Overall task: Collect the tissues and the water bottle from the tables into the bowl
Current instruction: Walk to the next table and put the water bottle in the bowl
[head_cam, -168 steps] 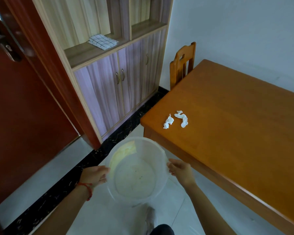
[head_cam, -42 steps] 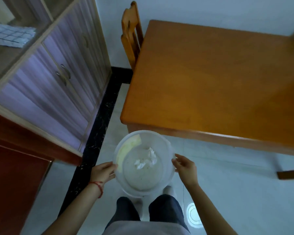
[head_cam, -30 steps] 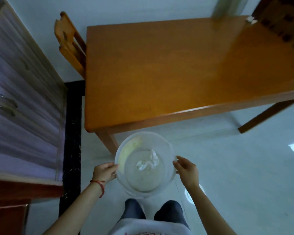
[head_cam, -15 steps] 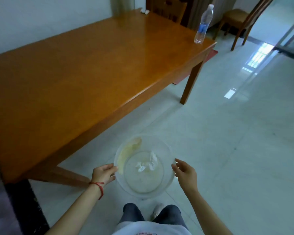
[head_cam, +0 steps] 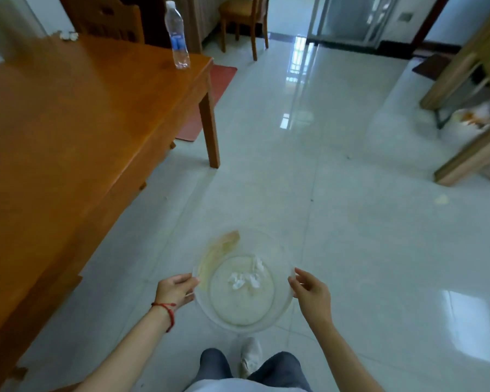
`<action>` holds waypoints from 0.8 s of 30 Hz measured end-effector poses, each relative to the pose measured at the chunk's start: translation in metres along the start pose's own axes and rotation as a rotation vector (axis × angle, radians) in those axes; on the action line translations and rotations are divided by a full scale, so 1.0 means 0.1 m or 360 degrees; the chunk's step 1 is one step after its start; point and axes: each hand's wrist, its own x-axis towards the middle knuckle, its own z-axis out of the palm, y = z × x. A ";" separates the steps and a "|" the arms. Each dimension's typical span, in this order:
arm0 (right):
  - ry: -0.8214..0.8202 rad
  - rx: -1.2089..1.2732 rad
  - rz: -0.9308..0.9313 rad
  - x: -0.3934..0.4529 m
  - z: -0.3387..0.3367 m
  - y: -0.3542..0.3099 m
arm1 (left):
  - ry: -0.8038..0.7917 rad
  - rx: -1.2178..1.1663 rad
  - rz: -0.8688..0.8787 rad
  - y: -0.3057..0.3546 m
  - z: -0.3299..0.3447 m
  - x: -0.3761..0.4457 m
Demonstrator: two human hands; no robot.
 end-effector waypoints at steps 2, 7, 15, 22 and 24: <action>0.0069 0.0030 0.0028 0.07 -0.16 0.01 | -0.0034 0.0034 -0.0016 0.10 0.24 0.04; 0.0161 0.0088 0.0060 0.30 -0.50 -0.03 | -0.0085 0.0119 0.0012 0.31 0.74 0.17; 0.0327 0.0181 0.0062 0.96 -0.92 -0.32 | -0.0211 0.0184 0.0070 0.82 1.53 0.48; 0.0420 0.0233 0.0052 1.96 -1.12 -0.70 | -0.0300 0.0189 0.0107 1.51 2.30 1.05; 0.0427 0.0234 0.0047 2.29 -1.17 -0.85 | -0.0307 0.0185 0.0118 1.75 2.52 1.23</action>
